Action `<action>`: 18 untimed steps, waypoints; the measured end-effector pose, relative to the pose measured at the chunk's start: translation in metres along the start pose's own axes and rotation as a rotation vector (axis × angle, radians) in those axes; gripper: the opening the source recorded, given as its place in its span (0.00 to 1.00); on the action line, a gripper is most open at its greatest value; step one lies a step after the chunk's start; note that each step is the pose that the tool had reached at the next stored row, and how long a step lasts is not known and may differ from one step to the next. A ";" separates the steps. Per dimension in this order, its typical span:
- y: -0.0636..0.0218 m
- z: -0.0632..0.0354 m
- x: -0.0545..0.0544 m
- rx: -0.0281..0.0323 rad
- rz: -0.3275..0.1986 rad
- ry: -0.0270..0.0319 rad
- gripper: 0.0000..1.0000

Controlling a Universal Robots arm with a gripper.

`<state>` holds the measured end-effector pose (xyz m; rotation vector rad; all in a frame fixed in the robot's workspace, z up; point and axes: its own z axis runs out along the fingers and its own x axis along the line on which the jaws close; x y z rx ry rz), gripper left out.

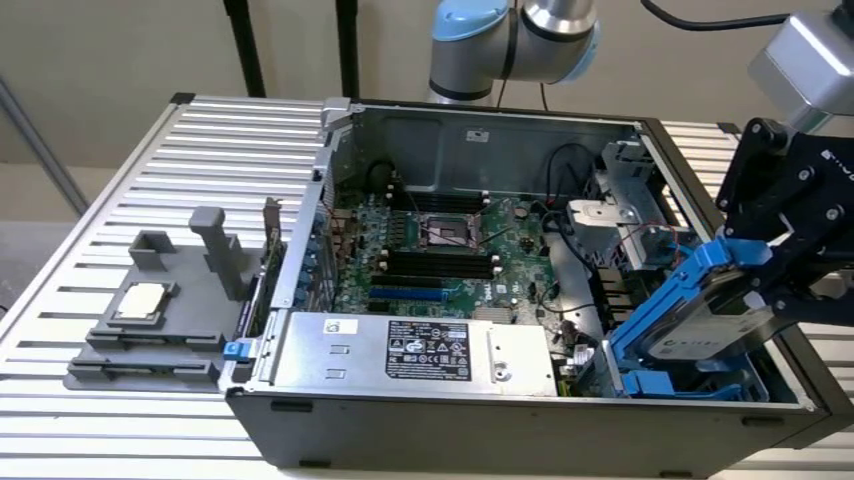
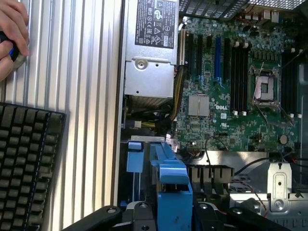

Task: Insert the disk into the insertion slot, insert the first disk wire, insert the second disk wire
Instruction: 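Insert the disk into the insertion slot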

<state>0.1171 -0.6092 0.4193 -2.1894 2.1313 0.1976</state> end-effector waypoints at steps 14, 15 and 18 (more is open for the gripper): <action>0.0001 0.0012 0.001 -0.0028 -0.049 -0.0030 0.32; 0.0001 0.0001 0.001 -0.0025 -0.051 -0.0028 0.32; 0.0003 -0.0034 0.001 -0.0010 -0.054 -0.0025 0.32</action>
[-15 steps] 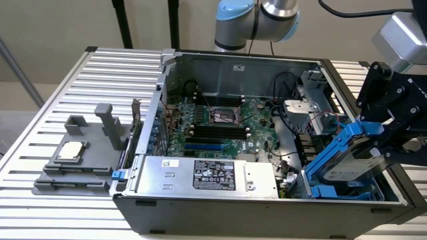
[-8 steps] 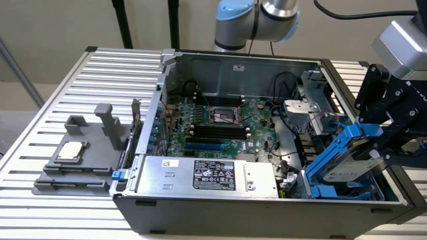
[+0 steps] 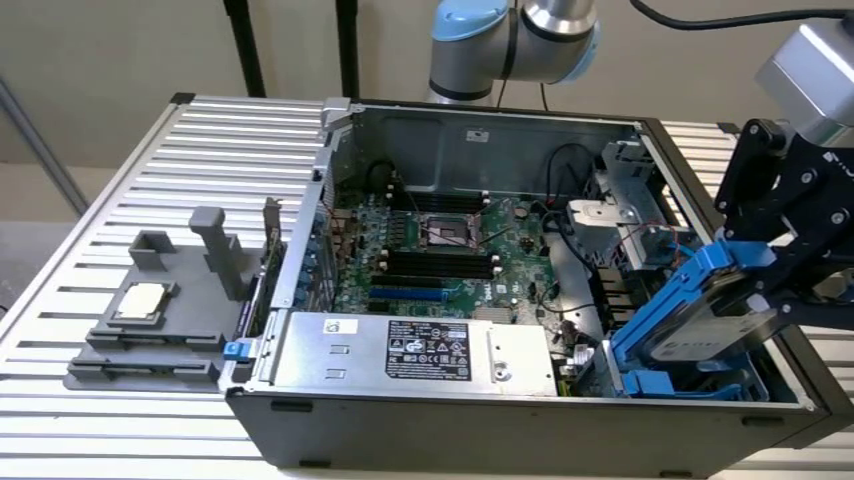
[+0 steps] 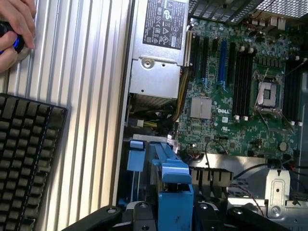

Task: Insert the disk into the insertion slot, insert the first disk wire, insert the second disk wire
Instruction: 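Insert the disk into the insertion slot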

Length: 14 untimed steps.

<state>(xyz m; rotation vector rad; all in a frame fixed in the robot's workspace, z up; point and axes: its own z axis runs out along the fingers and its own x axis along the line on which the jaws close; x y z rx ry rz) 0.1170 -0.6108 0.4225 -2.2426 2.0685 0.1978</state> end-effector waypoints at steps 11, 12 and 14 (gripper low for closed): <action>0.0007 -0.0109 0.004 0.0140 -0.004 0.0010 0.32; 0.0008 -0.0126 0.004 0.0163 -0.004 0.0013 0.32; 0.0010 -0.0157 0.005 0.0207 -0.005 0.0017 0.32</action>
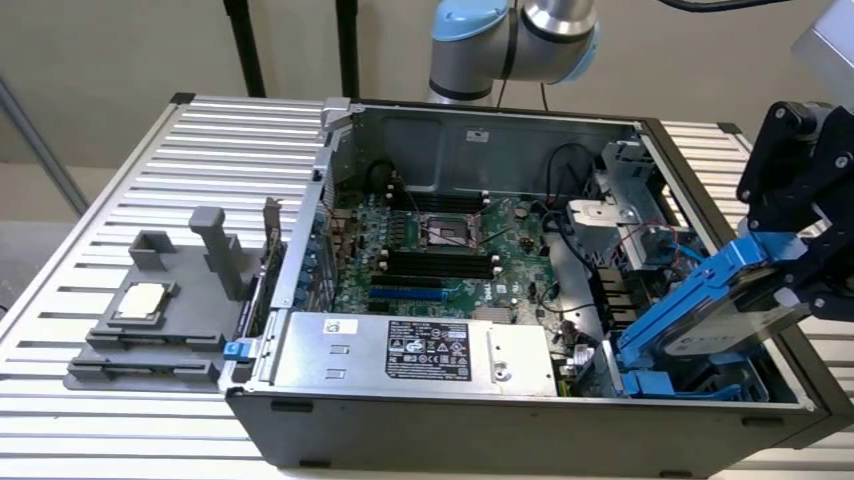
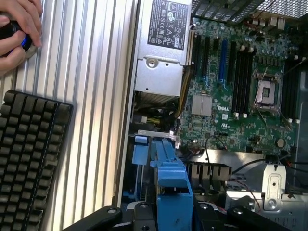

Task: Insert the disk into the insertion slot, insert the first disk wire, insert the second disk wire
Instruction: 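Insert the disk into the insertion slot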

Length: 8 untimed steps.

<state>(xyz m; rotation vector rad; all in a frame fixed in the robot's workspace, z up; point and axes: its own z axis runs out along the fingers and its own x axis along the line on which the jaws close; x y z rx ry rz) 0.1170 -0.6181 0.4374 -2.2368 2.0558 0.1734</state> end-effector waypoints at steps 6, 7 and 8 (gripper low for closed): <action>0.0024 -0.0010 0.002 0.0084 -0.001 0.0019 0.32; 0.0030 -0.0014 0.002 0.0087 -0.001 0.0027 0.32; 0.0037 -0.0014 0.002 0.0091 -0.001 0.0038 0.32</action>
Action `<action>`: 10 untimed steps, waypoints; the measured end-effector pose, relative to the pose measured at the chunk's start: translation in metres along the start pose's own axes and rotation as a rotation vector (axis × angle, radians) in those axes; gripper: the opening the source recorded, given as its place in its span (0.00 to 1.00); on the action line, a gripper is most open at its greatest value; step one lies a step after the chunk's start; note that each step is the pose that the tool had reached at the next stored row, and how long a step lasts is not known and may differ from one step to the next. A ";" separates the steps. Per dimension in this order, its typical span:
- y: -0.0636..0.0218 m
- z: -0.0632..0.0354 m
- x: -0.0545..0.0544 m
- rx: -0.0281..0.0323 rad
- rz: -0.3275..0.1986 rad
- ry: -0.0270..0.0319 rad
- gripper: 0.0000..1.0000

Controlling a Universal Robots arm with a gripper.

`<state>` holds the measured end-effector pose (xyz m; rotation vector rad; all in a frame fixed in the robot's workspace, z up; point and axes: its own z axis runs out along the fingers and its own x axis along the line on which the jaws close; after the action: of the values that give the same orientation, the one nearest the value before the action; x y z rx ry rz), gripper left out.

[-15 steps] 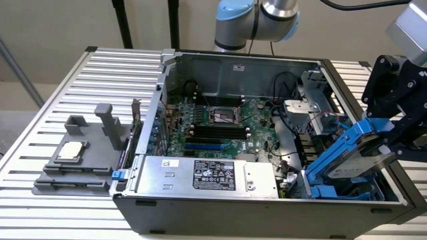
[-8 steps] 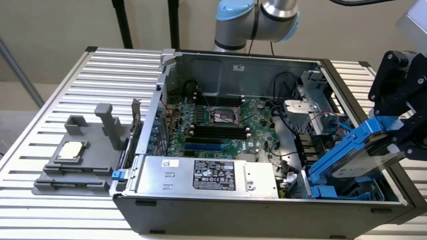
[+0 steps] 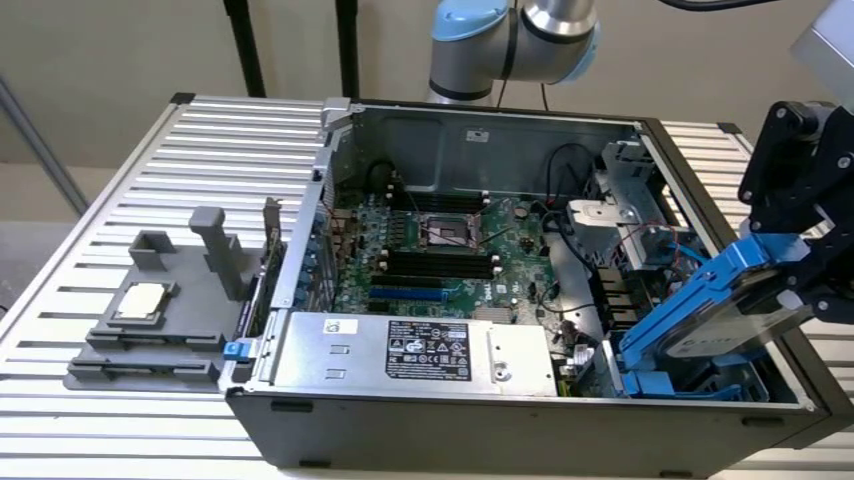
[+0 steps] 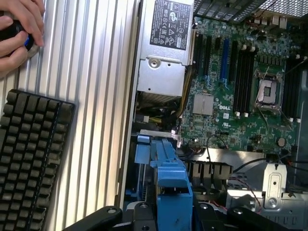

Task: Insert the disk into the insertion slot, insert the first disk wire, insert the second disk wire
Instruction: 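Insert the disk into the insertion slot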

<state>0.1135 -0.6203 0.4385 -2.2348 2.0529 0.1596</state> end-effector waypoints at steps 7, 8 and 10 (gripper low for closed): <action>0.0037 -0.0001 0.000 0.0080 0.009 0.0312 0.32; 0.0046 -0.0001 0.000 0.0107 0.011 0.0322 0.32; 0.0069 -0.0001 -0.001 0.0145 0.015 0.0326 0.32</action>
<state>0.1065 -0.6200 0.4387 -2.2285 2.0809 0.1098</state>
